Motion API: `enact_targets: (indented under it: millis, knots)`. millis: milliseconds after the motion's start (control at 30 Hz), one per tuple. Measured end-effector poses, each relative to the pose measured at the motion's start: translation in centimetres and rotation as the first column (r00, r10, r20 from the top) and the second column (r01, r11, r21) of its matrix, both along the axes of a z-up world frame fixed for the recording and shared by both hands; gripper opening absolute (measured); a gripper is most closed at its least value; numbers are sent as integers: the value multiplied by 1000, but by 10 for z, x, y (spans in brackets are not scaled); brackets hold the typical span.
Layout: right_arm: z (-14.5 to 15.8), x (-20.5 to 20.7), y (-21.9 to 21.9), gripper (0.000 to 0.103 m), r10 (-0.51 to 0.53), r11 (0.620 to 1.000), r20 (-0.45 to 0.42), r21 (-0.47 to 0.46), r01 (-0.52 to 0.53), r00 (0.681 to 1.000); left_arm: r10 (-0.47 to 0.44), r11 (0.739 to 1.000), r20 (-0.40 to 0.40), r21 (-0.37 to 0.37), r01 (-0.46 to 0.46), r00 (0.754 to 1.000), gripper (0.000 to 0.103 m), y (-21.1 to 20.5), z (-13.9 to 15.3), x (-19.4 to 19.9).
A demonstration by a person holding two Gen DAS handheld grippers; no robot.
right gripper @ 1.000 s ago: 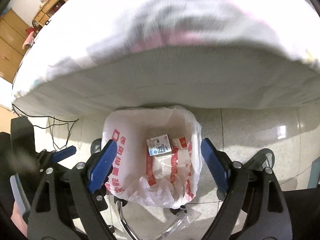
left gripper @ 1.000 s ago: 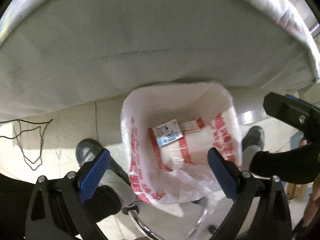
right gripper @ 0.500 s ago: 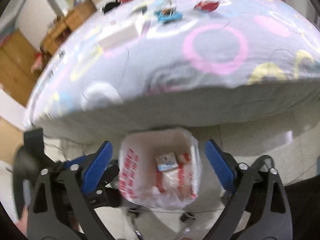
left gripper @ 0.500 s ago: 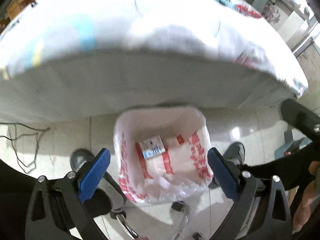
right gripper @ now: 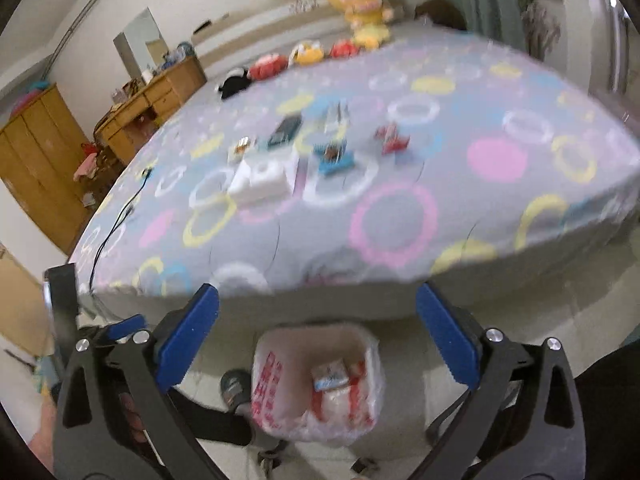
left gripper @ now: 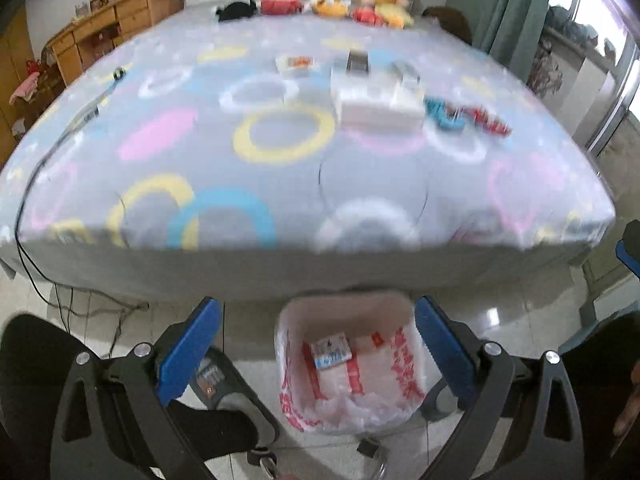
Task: Collect trash
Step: 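Raise both tools back over the bed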
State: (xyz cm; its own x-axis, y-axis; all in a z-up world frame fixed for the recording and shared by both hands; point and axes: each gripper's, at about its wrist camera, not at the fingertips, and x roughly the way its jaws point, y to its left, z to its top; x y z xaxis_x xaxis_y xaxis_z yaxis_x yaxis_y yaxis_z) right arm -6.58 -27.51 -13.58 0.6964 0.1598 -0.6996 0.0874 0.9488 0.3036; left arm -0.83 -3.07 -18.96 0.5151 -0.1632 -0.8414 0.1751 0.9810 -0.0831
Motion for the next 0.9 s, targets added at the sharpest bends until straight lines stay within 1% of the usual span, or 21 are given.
enact_targets:
  millis: [67, 133, 200, 300, 367, 433, 500, 567, 667, 767, 833, 900]
  knots:
    - [20, -2, -2, 97, -9, 1000, 55, -22, 11, 998, 6, 1000, 31, -1, -6, 1000, 95, 0, 15, 1]
    - [34, -2, -4, 97, -19, 998, 81, -50, 23, 997, -1, 1000, 58, -13, 2, 998, 95, -1, 32, 3]
    - [51, -2, -8, 97, -32, 996, 116, -74, 41, 993, -3, 1000, 76, -12, 4, 997, 95, -2, 46, 6]
    - [70, 2, -15, 97, -59, 993, 144, -88, 73, 988, -13, 1000, 82, -25, 15, 997, 95, -4, 62, 15]
    - [86, 6, -23, 97, -56, 995, 161, -70, 69, 985, -13, 1000, 83, -19, 14, 996, 95, -5, 70, 19]
    - [101, 11, -30, 97, -61, 994, 175, -74, 75, 983, -11, 1000, 87, -26, 13, 996, 95, -5, 79, 26]
    - [117, 16, -37, 97, -67, 993, 204, -84, 86, 977, -9, 999, 83, -31, 11, 997, 95, -6, 85, 31]
    - [127, 18, -39, 97, -67, 991, 226, -95, 90, 972, -6, 1000, 85, -25, 8, 996, 95, -9, 93, 38]
    - [143, 24, -44, 97, -74, 988, 254, -116, 106, 964, 0, 1000, 101, -2, 0, 995, 95, -14, 101, 45]
    - [154, 33, -48, 97, -66, 988, 260, -120, 100, 963, 6, 1000, 114, 17, -8, 993, 95, -19, 106, 56]
    - [158, 44, -50, 97, -61, 985, 241, -141, 98, 969, 12, 1000, 115, 20, -14, 993, 95, -21, 107, 64]
    - [159, 54, -51, 97, -57, 985, 223, -144, 90, 973, 18, 1000, 105, 11, -19, 994, 95, -21, 106, 74]
